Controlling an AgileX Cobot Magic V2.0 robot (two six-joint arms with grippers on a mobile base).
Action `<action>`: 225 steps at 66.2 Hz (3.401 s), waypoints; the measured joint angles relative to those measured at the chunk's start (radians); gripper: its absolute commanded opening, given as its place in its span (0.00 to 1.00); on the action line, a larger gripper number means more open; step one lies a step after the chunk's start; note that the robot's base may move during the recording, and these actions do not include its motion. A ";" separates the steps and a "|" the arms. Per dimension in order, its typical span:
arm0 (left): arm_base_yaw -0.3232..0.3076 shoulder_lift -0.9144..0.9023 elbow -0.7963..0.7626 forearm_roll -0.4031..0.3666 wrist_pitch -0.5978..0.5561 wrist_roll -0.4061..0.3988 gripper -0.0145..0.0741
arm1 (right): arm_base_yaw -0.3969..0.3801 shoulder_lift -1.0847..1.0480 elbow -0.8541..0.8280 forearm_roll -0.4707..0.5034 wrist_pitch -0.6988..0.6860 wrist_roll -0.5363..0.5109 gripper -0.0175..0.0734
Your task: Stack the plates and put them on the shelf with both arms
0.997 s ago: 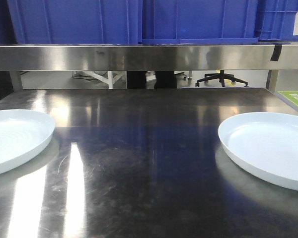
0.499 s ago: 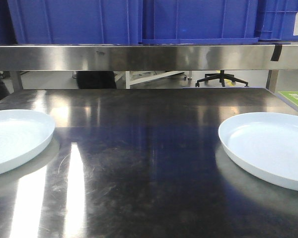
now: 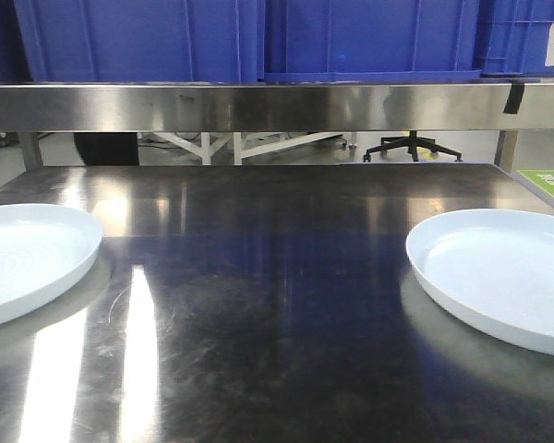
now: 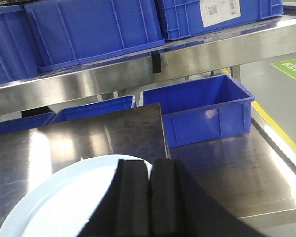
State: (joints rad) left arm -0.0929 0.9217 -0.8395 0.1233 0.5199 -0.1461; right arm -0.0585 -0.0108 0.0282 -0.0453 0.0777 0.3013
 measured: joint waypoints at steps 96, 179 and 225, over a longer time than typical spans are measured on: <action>0.000 0.000 0.000 0.004 0.030 0.000 0.27 | 0.000 0.849 -0.618 0.031 0.176 0.019 0.25; 0.000 0.355 -0.002 -0.012 0.093 -0.003 0.74 | 0.000 0.935 -0.620 0.006 0.434 0.005 0.81; 0.000 0.549 -0.007 0.041 0.036 -0.003 0.74 | 0.000 0.935 -0.620 0.006 0.458 0.003 0.81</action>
State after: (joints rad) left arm -0.0929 1.4709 -0.8460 0.1640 0.5563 -0.1494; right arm -0.0585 0.9239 -0.5914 -0.0392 0.5358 0.3039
